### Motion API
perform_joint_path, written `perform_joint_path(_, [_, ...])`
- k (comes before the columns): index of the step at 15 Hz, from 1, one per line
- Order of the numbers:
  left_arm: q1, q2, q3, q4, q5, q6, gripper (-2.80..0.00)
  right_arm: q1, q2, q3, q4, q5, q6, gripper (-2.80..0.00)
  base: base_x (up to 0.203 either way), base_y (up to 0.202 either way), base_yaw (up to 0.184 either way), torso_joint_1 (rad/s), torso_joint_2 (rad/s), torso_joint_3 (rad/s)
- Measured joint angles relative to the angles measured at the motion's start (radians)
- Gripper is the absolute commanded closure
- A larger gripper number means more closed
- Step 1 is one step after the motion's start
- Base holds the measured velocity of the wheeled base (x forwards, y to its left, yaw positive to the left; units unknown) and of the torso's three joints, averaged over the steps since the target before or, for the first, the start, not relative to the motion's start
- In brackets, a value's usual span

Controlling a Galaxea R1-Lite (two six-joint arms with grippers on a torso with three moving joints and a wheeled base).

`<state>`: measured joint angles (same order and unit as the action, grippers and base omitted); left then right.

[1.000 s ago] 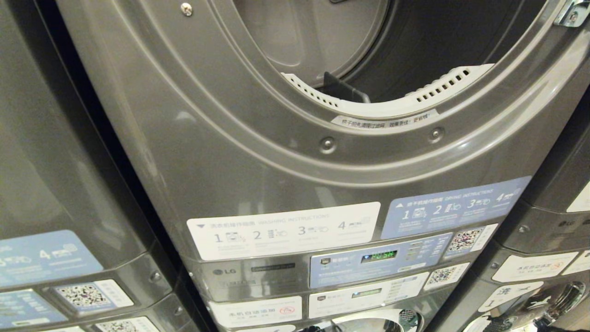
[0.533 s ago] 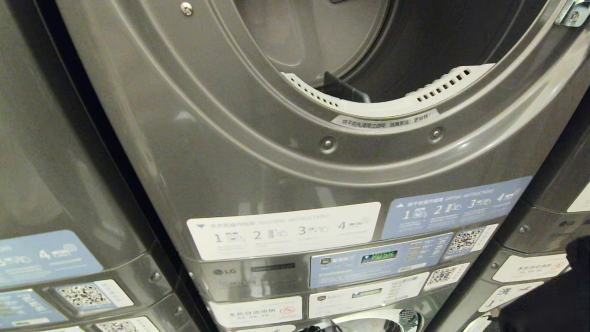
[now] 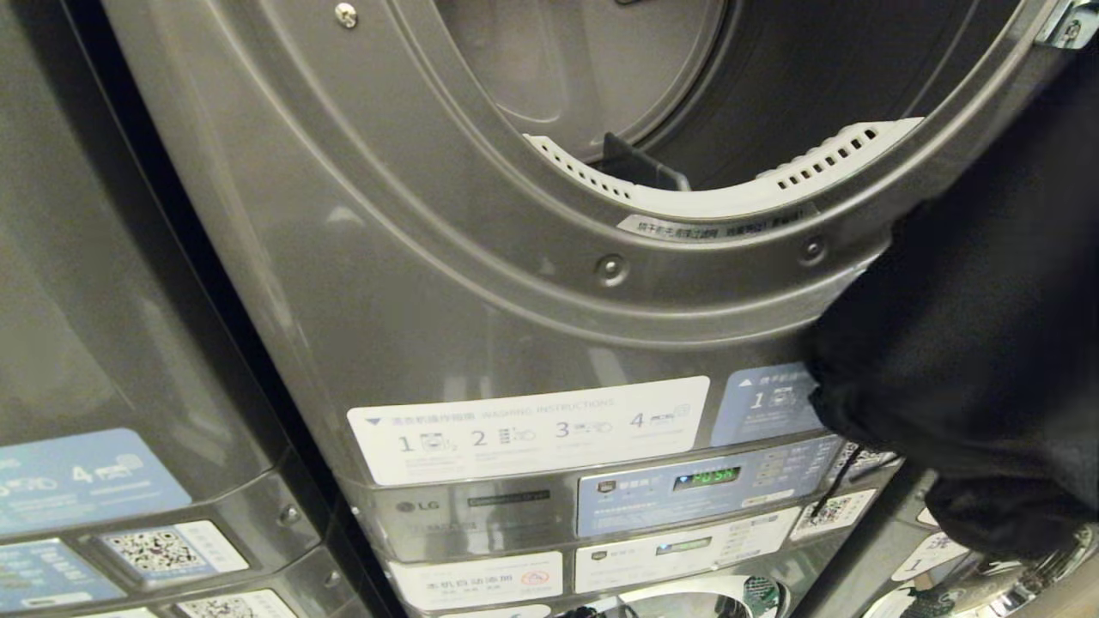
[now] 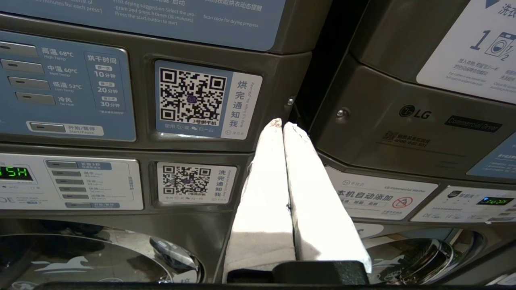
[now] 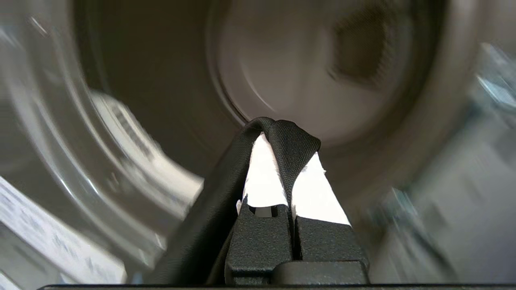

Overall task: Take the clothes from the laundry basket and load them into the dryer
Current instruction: Put the clothes in the dryer

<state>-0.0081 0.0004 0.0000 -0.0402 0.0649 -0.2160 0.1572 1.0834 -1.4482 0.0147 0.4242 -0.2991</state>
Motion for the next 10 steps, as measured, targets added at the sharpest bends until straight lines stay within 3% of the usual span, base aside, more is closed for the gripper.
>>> perform_joint_path(4, [0.000,0.000,0.000,0.002,0.000,-0.001,0.00,0.216,0.162,-0.160,0.000,-0.073,-0.023,0.00,0.000,0.000,0.000,0.000,0.00,0.000])
perform_joint_path(7, [0.000,0.000,0.000,0.002,0.001,-0.003,0.00,0.355,0.286,-0.242,-0.050,-0.229,-0.068,0.00,0.000,0.000,0.000,0.000,0.00,0.000])
perform_joint_path(10, [0.000,0.000,0.000,0.003,0.002,-0.003,0.00,0.409,0.434,-0.393,-0.206,-0.397,-0.087,0.00,0.000,0.000,0.000,0.000,0.00,0.000])
